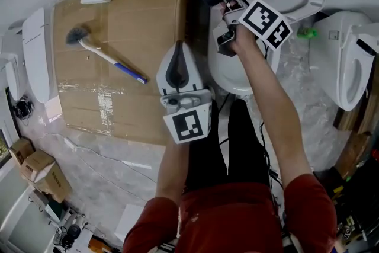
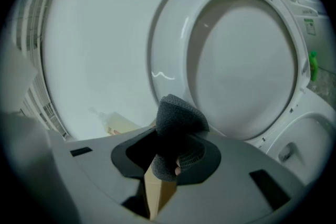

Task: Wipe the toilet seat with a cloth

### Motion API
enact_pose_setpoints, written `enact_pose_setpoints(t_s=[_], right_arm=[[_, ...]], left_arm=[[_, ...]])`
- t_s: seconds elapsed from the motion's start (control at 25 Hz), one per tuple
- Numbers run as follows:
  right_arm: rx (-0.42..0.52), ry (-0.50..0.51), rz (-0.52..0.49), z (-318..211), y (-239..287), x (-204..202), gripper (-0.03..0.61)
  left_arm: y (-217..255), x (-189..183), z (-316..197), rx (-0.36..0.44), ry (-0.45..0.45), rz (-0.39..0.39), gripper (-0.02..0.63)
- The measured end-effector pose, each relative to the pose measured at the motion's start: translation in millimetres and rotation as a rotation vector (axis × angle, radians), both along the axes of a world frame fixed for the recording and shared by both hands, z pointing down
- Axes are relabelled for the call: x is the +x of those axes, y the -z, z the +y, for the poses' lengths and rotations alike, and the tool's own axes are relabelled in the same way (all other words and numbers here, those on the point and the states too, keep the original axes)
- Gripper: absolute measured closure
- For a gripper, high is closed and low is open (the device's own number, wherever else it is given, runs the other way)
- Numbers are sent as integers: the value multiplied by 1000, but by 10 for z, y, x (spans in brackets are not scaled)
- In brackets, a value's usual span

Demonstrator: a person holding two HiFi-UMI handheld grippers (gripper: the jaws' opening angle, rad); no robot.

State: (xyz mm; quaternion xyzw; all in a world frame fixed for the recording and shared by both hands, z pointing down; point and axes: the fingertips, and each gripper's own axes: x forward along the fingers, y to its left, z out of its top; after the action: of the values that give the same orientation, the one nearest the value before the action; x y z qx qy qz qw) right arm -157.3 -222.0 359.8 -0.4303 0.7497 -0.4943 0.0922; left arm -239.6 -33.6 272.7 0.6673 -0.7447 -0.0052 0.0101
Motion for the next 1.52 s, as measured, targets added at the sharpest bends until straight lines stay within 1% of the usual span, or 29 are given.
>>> enact_pose_setpoints(t_s=[0.16,0.32,0.52,0.6,0.76,0.88,1.04,1.24,1.36,1.48,1.52], right_arm=[[62,40,107,-10,154,37,489],[158,69,230,-79,387,135,489],[291,114,451,-146,624,320,489],[331,121,500,-164,702,426,489],[366,117,533,-202,827,658,489],[374,107,530,-231,898,858,489],[401,91,553,-267,980,1130,489],[409,64,560,-307,1007,1507,489],[404,42,564,-329,984,1736,489],[398,27,572,-349,951,1927,489],[396,23,576,-354,934,1991,489]], left_arm=[[68,51,-26,2,-8,5,601],[143,146,-88,5,-28,6,601],[273,285,-208,17,-49,22,601],[321,364,-263,21,-59,27,601],[405,548,-363,27,-83,23,601],[443,720,-434,30,-107,22,601],[464,947,-529,30,-138,21,601],[456,1238,-637,26,-174,21,601],[448,1397,-696,34,-204,-10,601],[423,1539,-755,28,-220,-3,601],[417,1584,-773,31,-229,-13,601]])
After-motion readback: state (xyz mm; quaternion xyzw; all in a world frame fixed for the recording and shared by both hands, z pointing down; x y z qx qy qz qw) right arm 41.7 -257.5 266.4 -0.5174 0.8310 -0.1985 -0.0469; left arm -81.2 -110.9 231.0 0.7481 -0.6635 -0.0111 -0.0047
